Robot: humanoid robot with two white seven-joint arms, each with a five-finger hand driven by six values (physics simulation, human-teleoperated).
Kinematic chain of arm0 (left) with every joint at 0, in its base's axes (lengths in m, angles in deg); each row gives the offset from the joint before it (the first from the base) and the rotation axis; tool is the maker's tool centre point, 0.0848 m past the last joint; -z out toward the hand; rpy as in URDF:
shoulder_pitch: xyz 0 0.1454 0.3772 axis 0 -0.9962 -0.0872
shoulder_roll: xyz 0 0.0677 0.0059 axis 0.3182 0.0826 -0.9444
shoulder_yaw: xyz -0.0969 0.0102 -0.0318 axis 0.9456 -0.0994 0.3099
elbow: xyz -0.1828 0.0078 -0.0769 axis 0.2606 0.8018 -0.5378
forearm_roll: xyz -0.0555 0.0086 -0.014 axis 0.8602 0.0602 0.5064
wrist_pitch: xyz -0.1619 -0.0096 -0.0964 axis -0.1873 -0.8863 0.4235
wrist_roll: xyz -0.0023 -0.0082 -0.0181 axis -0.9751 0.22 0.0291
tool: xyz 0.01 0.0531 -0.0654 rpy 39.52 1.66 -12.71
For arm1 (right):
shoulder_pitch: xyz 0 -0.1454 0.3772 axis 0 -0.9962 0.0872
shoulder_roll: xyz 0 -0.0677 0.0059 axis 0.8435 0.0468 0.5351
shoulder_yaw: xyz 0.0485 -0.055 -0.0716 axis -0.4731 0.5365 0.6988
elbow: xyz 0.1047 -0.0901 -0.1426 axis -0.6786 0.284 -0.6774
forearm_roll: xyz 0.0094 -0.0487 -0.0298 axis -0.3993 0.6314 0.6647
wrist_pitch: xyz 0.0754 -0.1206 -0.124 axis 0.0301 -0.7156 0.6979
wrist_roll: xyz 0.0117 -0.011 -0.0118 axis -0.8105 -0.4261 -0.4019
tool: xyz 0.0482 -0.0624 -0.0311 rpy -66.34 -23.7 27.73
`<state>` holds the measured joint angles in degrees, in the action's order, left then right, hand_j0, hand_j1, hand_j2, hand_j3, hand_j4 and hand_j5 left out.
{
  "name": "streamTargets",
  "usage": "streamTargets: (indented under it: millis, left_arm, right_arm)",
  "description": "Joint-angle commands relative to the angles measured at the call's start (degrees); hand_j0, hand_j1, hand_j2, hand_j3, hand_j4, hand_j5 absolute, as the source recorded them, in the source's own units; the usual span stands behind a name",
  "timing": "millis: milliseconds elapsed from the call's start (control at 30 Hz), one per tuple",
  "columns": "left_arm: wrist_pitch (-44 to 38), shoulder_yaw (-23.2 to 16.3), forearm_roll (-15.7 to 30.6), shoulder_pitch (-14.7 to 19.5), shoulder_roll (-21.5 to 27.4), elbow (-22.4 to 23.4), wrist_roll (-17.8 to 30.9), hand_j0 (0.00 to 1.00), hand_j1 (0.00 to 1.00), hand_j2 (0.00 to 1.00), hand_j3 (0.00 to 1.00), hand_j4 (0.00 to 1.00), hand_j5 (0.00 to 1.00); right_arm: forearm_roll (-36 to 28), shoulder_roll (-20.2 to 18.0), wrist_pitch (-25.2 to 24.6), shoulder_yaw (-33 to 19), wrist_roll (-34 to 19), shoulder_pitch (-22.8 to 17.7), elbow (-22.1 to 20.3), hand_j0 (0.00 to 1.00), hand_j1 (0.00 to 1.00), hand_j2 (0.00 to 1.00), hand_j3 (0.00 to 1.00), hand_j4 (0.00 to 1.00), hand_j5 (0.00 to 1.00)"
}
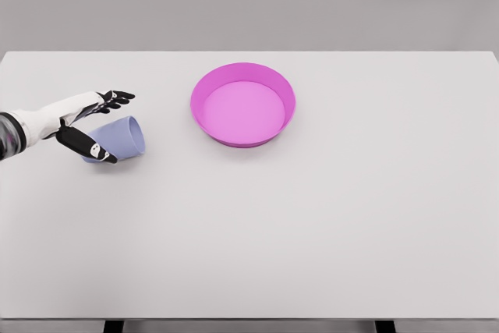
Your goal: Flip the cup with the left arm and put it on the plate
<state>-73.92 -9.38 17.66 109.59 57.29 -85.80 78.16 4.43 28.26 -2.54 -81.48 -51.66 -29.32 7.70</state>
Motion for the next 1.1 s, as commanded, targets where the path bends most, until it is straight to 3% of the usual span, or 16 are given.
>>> streamTargets:
  millis: [0, 300, 433, 1067]
  left_arm:
    - [-0.1, 0.1, 0.0, 0.0, 0.0, 0.0, 0.0, 1.00, 1.00, 1.00, 1.00, 1.00, 1.00]
    - [-2.1, 0.0, 0.0, 0.5, -0.2, 0.5, -0.5, 1.00, 1.00, 1.00, 1.00, 1.00, 1.00]
    - [-4.7, 0.0, -0.2, 0.9, -2.5, 1.1, -0.7, 1.00, 1.00, 1.00, 1.00, 1.00, 1.00]
    - [-4.7, -1.0, -2.7, 0.9, -5.8, 5.2, -0.6, 1.00, 1.00, 1.00, 1.00, 1.00, 1.00]
  right_arm:
    - [0.0, 0.0, 0.0, 0.0, 0.0, 0.0, 0.0, 1.00, 1.00, 1.00, 1.00, 1.00, 1.00]
    - [0.0, 0.0, 0.0, 0.0, 0.0, 0.0, 0.0, 1.00, 1.00, 1.00, 1.00, 1.00, 1.00]
    - [0.0, 0.0, 0.0, 0.0, 0.0, 0.0, 0.0, 1.00, 1.00, 1.00, 1.00, 1.00, 1.00]
    - [0.0, 0.0, 0.0, 0.0, 0.0, 0.0, 0.0, 1.00, 1.00, 1.00, 1.00, 1.00, 1.00]
